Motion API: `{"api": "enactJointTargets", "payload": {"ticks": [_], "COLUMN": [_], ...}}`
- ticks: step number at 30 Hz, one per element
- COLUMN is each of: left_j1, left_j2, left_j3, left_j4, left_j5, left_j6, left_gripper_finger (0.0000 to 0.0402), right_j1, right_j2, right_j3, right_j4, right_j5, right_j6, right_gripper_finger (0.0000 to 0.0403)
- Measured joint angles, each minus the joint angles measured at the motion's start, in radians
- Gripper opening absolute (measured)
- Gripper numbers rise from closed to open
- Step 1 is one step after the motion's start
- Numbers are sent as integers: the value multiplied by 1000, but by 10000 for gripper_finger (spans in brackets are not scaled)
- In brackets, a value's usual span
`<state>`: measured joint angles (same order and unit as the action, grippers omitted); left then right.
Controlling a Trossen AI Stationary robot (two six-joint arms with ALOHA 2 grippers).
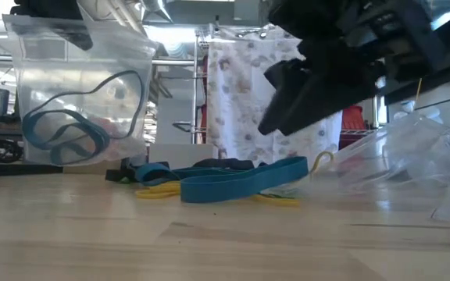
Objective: Sort rubber bands
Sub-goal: Put the blue rubber band into the transparent zip bag
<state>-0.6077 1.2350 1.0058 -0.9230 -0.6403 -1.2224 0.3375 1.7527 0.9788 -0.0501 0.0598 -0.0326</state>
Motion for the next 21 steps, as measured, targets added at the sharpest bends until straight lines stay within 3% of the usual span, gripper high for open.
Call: {"api": "enactJointTargets", "payload": {"ticks": [10, 16, 21], "left_j1": [0, 0, 0], "left_j2": [0, 0, 0], "left_j3": [0, 0, 0], "left_j4": [33, 43, 44], "left_j5": [1, 1, 0], "left_j6": [28, 53, 53], "left_gripper_finger": [0, 0, 0], "right_j1": [-4, -4, -4], "right_j2": [122, 145, 143], "right_j3": [6, 6, 19], "right_j4": [51, 52, 46], "right_j5": [30, 154, 178], "right_j6": [-75, -82, -109], "right_gripper_finger": [269, 274, 264]}}
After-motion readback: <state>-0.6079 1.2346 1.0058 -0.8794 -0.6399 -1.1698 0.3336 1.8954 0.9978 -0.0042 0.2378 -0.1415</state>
